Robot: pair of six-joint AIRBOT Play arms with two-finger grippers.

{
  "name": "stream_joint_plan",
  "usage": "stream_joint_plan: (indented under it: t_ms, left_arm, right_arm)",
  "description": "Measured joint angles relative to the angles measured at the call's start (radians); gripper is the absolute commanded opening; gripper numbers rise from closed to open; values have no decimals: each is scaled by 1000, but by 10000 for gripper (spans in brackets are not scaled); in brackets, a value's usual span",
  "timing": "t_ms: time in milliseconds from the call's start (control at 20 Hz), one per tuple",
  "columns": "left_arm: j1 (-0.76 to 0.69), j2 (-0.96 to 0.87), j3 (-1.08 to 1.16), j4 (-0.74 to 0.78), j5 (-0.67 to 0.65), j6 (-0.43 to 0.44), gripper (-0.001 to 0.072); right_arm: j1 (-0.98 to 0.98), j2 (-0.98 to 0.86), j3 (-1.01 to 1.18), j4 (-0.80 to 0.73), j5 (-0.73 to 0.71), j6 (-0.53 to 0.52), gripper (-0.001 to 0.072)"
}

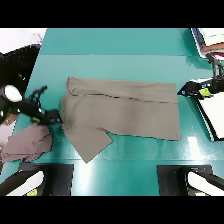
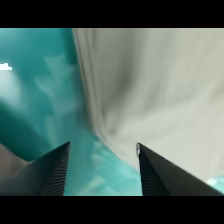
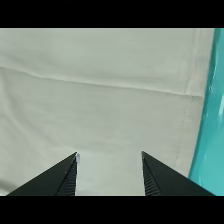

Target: Fold the shirts.

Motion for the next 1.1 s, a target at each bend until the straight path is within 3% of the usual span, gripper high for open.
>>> stream_joint_plan:
  t_ms: [250,500,600,650,1000,1050,1100]
  left_arm:
    - [2,94,-239,-121,72,-5,497]
    - [2,115,-332,-257,146,36,486]
    - [1,116,-348,-283,196,51,65]
    - [3,113,-353,-285,216,62,27]
    - [2,177,-300,-312,180,113,26]
    - [2,195,-292,-304,167,114,26]
    - [2,210,-285,-299,157,114,27]
  right_arm:
    - [23,66,-42,2,-34,0,457]
    - [33,79,-50,4,-42,0,456]
    - [34,81,-51,14,-42,0,456]
    - [34,81,-51,18,-42,0,456]
    - [-85,94,-112,14,72,0,458]
    - [-122,102,-149,3,90,0,471]
    - [-165,111,-197,-11,108,0,540]
